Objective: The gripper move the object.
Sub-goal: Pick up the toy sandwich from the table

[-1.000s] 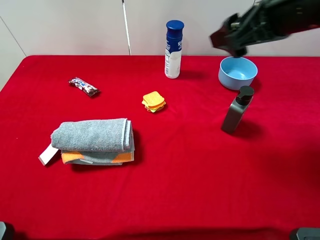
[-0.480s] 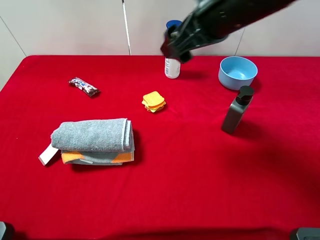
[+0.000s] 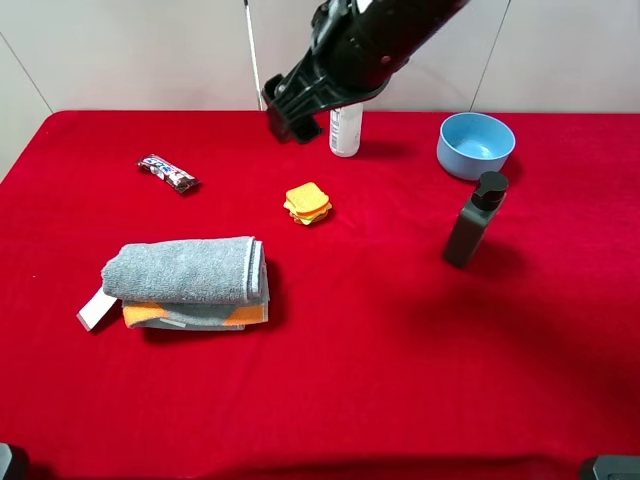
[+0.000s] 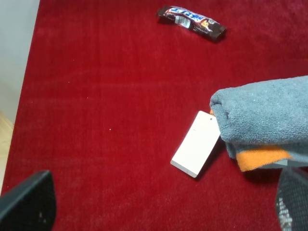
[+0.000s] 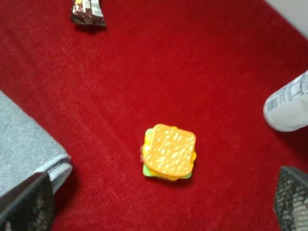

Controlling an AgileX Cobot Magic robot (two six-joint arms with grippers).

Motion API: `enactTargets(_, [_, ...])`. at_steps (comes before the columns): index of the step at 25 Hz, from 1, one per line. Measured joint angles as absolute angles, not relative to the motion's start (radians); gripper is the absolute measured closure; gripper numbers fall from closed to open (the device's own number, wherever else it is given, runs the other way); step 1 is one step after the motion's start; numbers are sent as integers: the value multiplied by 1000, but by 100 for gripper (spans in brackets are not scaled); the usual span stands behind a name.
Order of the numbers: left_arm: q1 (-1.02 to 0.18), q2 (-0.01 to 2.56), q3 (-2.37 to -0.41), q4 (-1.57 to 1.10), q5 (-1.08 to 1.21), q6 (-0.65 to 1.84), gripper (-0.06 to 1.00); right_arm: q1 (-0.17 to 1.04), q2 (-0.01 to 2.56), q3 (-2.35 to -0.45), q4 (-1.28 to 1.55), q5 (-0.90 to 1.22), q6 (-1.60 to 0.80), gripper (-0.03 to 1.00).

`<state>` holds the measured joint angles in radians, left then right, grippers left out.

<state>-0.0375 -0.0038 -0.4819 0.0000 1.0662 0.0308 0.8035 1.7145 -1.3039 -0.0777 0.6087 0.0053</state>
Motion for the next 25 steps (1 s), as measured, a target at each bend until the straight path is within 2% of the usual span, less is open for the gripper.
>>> enactTargets(25, [-38,-4,-482,0,1066,31,5,803,2042,-1536,-31,729,109,27])
